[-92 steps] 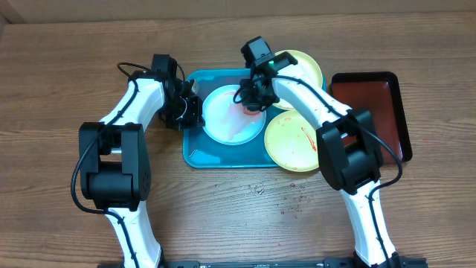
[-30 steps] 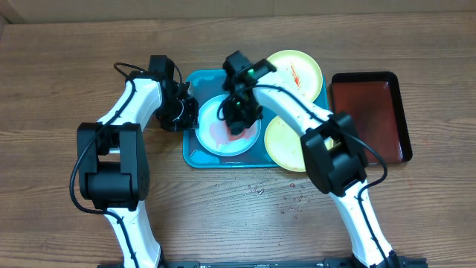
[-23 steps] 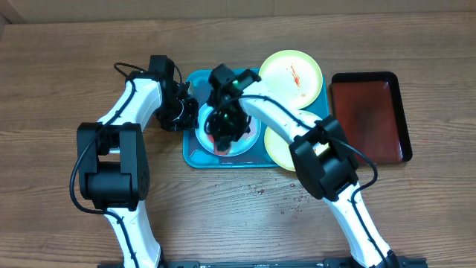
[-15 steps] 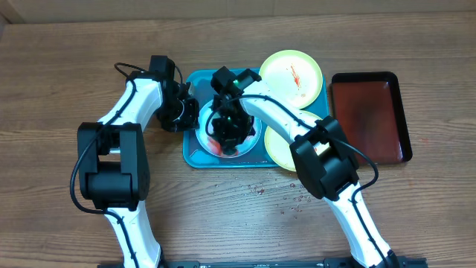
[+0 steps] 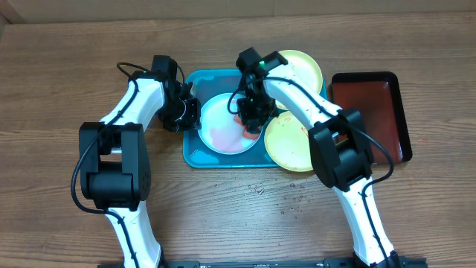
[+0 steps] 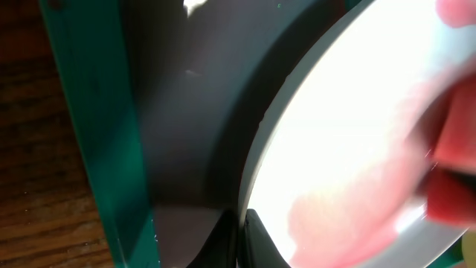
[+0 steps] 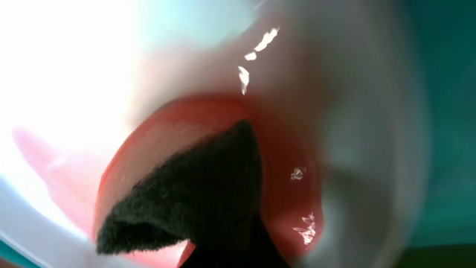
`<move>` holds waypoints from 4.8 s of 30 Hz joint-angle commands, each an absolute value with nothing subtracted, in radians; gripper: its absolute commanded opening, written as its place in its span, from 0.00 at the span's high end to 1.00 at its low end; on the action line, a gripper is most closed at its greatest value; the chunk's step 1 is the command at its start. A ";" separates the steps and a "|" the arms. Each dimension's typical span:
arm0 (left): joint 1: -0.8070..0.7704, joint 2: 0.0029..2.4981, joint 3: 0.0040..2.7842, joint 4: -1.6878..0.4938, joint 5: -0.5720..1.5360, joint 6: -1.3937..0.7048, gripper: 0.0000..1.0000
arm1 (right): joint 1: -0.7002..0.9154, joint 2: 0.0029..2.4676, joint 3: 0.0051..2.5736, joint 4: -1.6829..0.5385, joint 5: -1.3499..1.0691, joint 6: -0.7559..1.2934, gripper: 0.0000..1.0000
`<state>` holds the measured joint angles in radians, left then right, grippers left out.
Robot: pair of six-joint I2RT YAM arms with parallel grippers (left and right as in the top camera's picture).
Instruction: Clean dirty plates on tray and stack at the side
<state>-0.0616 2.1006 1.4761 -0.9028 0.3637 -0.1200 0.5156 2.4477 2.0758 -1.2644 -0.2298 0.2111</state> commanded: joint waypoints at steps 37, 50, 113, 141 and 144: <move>-0.059 2.106 1.478 -0.916 0.329 -0.104 0.96 | 0.627 2.473 2.071 -1.030 -0.155 0.360 0.96; -0.060 2.106 1.474 -0.916 0.336 -0.105 0.95 | 0.448 2.473 2.072 -1.154 -0.107 0.364 0.96; -0.511 1.853 1.641 -1.043 -0.986 -0.316 0.96 | 0.094 1.953 2.206 -1.476 -0.123 0.311 0.96; -0.697 1.853 1.641 -0.987 -1.539 -0.340 0.96 | 0.094 1.953 2.206 -1.488 -0.120 0.310 0.96; -0.697 1.853 1.641 -0.988 -1.517 -0.340 0.96 | 0.094 1.953 2.206 -1.489 -0.120 0.310 0.96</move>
<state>-0.6964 1.8828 1.6180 -0.9947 -1.5028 -0.3092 0.0986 1.9572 2.2009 -1.4925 -0.1261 0.3138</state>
